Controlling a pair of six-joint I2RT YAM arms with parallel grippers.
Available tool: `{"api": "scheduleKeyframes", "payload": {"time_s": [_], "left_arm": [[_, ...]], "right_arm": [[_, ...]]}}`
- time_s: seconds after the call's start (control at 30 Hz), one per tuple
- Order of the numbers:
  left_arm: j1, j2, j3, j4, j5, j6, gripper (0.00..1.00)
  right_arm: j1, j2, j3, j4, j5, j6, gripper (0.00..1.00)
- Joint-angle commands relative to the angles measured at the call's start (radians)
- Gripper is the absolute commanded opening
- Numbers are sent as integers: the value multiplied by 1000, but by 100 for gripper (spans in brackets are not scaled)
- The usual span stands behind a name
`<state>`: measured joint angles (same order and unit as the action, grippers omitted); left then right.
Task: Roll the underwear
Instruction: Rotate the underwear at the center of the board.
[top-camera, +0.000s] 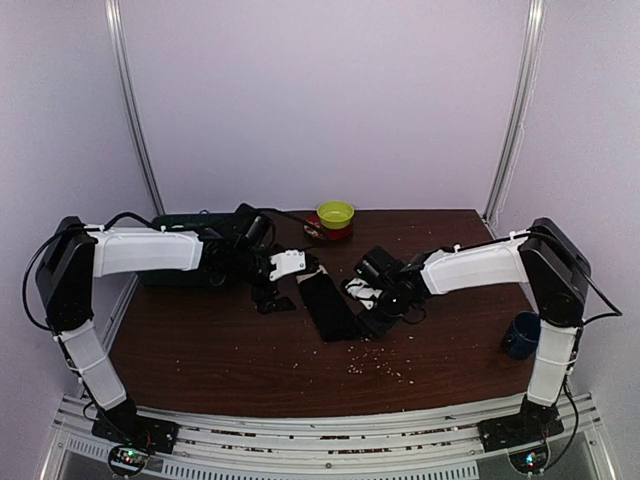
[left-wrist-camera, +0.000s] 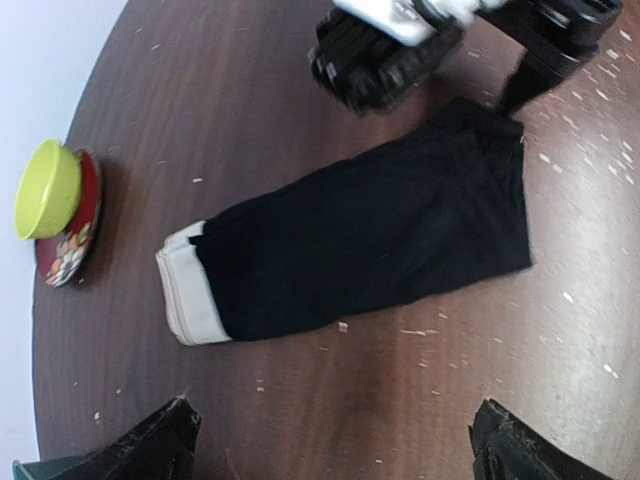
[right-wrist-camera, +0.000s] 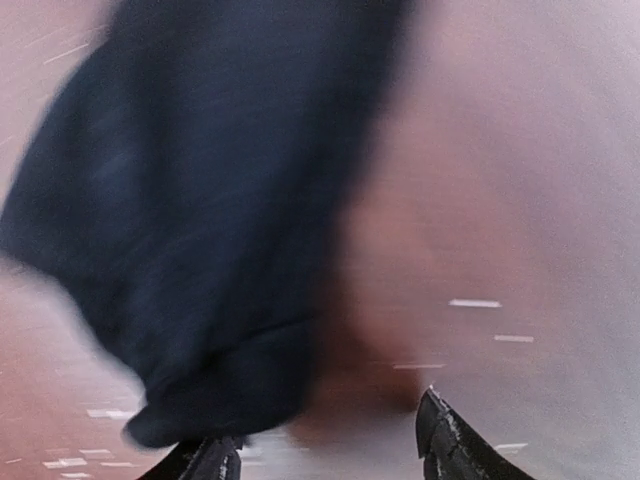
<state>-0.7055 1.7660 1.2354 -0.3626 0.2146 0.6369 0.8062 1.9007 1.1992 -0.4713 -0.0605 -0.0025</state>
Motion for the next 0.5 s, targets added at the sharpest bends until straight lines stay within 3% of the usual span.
{"api": "scheduleKeyframes", "payload": {"time_s": [0.0,0.23,0.47], "left_arm": [[5,-65,-128,86,118,167,98],[-44,-138,-327,272,103,342,98],[-191,-114,-435,469,-65,405,98]], "right_arm": [[129,-13,-8,16,-94,-37,62],[125,-116,-81,109,-2,-57,65],[66,-265,-238,263,91,-47,67]]}}
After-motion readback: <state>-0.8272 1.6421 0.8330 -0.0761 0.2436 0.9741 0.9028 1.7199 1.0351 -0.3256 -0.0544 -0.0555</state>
